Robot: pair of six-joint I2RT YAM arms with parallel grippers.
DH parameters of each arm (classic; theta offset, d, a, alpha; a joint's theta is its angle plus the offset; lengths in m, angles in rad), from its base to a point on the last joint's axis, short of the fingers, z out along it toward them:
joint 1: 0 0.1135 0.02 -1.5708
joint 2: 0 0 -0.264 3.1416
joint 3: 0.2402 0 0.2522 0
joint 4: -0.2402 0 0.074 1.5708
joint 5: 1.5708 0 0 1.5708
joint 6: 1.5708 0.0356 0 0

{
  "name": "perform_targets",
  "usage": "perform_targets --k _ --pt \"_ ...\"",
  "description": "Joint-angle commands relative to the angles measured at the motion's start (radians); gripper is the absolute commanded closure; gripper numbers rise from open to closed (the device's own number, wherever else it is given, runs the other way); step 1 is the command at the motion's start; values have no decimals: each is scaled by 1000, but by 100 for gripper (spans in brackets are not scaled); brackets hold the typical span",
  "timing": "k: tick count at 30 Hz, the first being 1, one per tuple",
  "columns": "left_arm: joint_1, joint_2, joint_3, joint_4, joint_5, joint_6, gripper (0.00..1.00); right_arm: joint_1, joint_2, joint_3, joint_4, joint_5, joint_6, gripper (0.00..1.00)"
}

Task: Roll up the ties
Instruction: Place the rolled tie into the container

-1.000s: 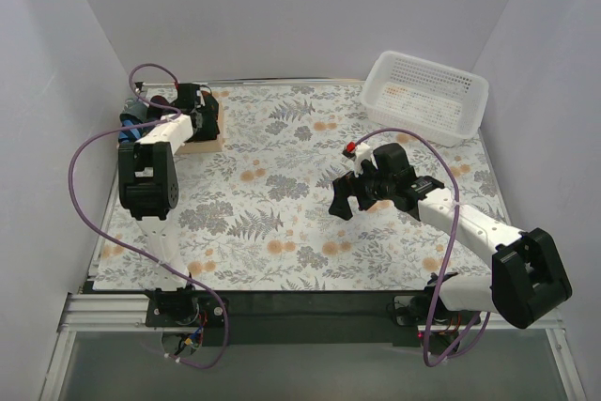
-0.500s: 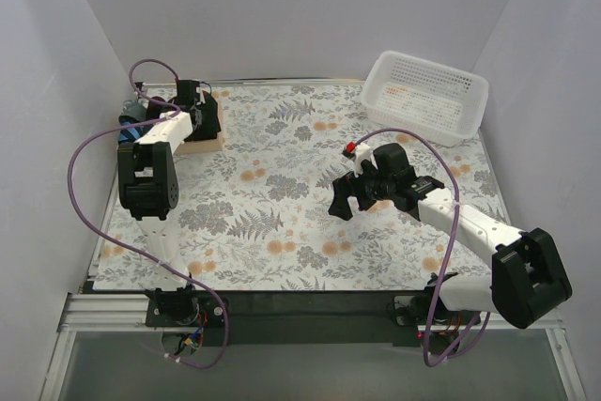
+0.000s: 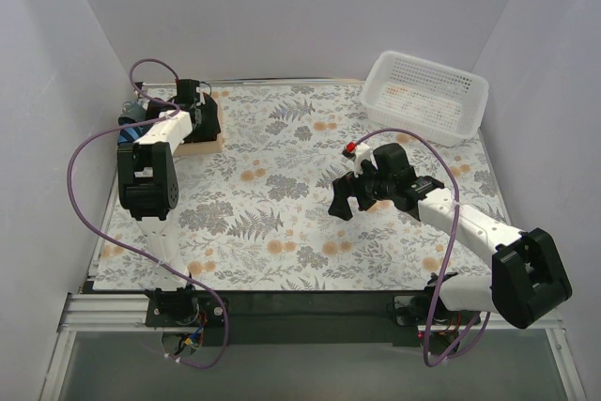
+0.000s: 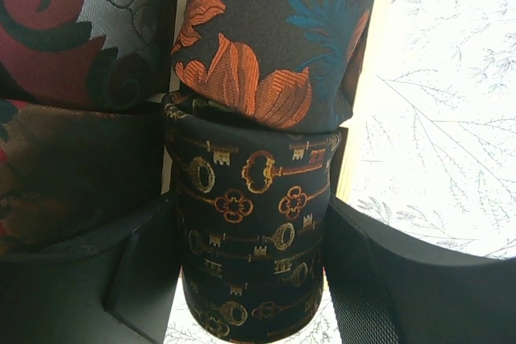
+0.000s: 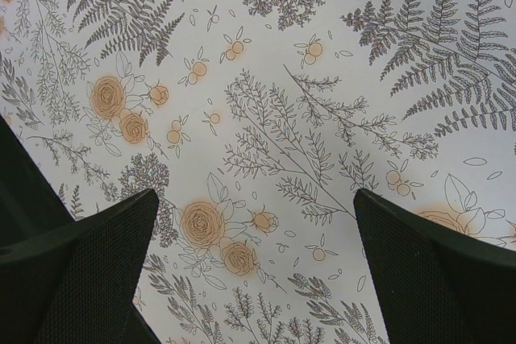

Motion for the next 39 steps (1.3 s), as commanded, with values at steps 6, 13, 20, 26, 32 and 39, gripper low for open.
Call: perform_targets --k 6,13,20,26,32,39 --pt "1 -113 53 -32 -46 6 38 -5 3 41 9 -22 0 4" --pt "0 -105 64 -32 -27 4 45 -4 3 38 9 -22 0 4" --pt "0 -119 71 -32 -21 20 35 -4 10 38 11 -24 0 4" --pt "-2 -120 68 -32 -18 21 34 -4 11 38 11 -25 0 4" --pt "-3 -142 73 -38 -20 14 33 -4 3 41 11 -25 2 4" --pt "-6 -234 71 -72 -4 -20 24 -4 -36 53 5 18 10 4"
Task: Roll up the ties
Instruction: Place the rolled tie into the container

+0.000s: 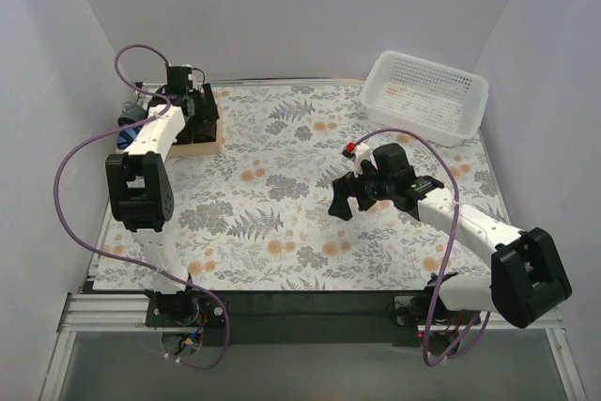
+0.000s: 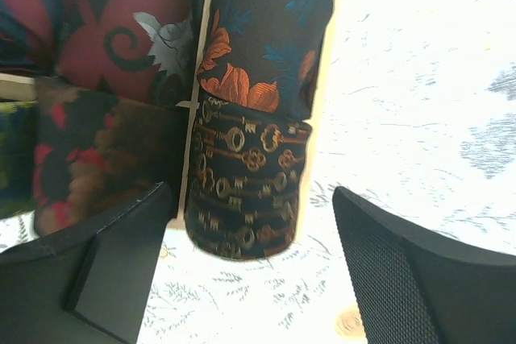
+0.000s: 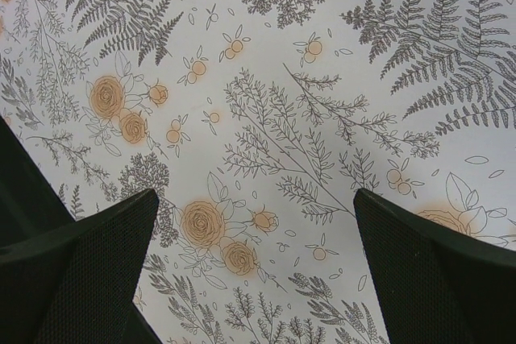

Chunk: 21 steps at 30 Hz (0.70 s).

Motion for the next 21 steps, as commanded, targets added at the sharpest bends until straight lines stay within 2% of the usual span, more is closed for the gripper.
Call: perform_targets --k 1,5,10,13,17,18,21 --pt "-4 -151 33 -16 6 -20 23 -6 -51 54 2 32 17 4" --pt "-6 -234 10 -63 20 -58 17 -6 -108 69 -30 99 41 3" --pt "-6 -410 -61 -96 72 -110 9 -10 -195 115 -116 294 61 2" --pt "-6 -582 -122 -117 102 -123 2 -15 -278 138 -165 394 71 2" --pt "-6 -853 -223 -110 112 -143 2 -18 -424 152 -212 523 75 2" --pt "-4 -965 -251 -106 100 -146 2 -17 -450 149 -219 570 75 2" --pt "-6 -1132 -364 -97 48 -187 2 -16 -562 131 -220 666 84 2"
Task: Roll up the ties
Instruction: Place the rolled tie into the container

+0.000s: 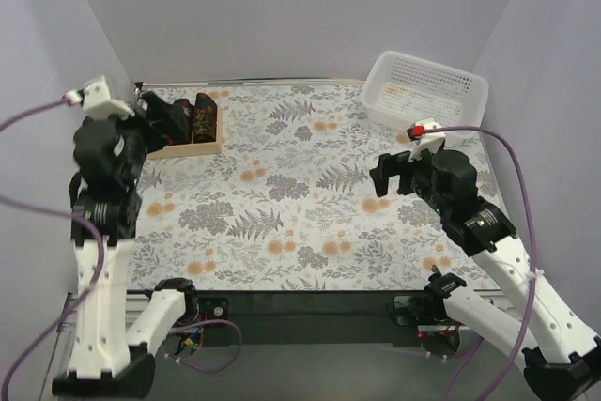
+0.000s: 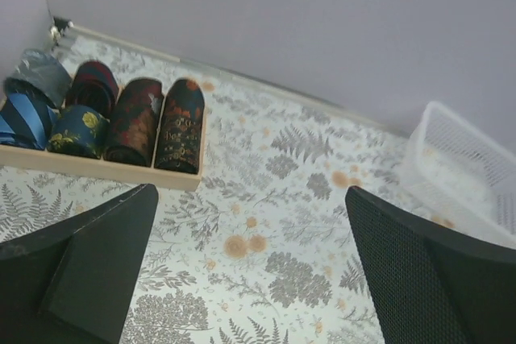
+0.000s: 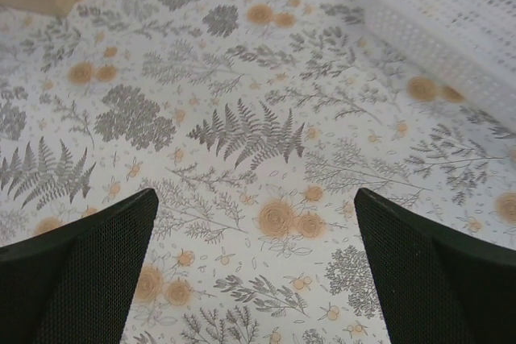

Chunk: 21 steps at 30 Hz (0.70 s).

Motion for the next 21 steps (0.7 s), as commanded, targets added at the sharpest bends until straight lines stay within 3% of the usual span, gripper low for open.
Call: perform_targets --k 1,8,14,21 --pt "0 -229 -164 -10 -85 -57 2 -4 -115 6 -24 189 14 2" --pt "-37 -593 -501 18 -253 -137 2 -4 -348 -120 36 312 -7 2" --pt "-47 -929 -694 154 -224 -152 2 -5 -531 -243 131 390 -44 2" --pt "-47 -1016 -791 205 -233 -171 2 -5 -596 -307 145 412 -110 2"
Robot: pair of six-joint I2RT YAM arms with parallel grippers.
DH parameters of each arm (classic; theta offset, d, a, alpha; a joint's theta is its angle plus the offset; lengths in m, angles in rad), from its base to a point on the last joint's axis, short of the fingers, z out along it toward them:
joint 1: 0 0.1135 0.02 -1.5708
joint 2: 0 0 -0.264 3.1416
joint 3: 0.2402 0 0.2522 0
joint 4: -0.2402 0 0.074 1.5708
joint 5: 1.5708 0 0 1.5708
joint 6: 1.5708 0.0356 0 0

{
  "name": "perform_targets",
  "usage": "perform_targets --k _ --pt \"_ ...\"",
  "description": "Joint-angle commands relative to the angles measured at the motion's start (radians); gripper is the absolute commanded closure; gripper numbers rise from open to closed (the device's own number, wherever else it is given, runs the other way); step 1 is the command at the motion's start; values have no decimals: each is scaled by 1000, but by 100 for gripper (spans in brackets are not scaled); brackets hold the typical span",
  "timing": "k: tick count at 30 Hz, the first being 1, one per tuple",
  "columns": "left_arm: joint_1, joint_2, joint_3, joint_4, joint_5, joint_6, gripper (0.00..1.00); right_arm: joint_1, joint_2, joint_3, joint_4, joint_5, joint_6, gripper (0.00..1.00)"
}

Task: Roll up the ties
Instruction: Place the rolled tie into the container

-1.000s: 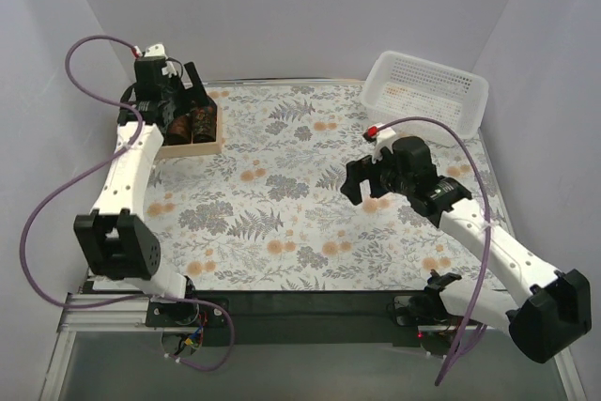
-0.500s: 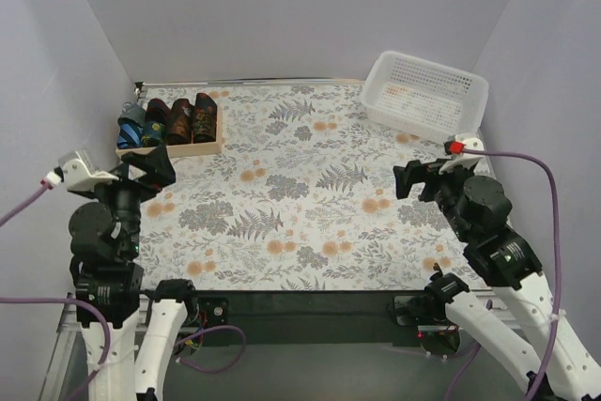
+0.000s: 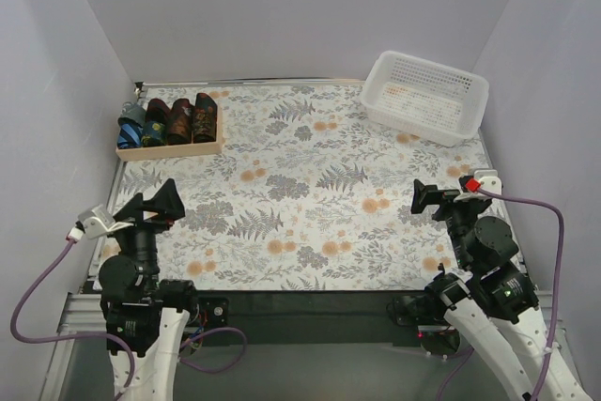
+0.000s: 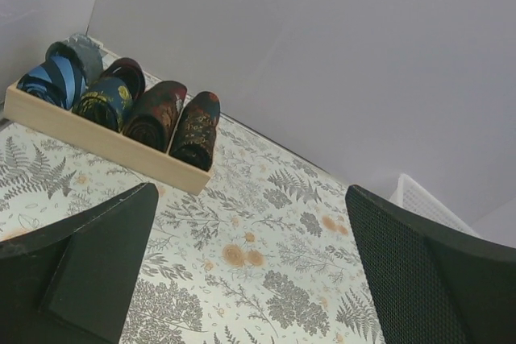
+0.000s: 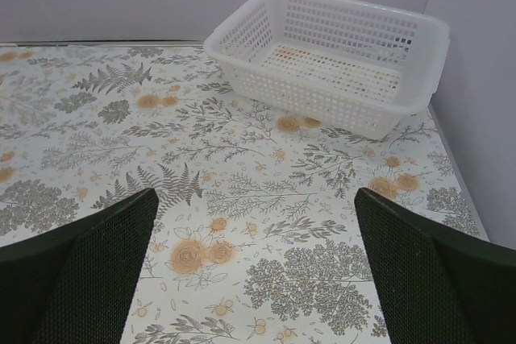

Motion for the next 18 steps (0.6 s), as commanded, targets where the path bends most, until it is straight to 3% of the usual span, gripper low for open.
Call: perform_targets --k 1,10,18 --pt "-2 -76 -70 37 -39 -26 2 -3 -17 -17 71 26 -49 2" --pt "0 -68 -127 77 -49 -54 2 -5 -71 -76 94 -18 -86 2" --pt "26 -11 -141 111 30 -34 2 -5 -85 -82 99 -26 -97 2"
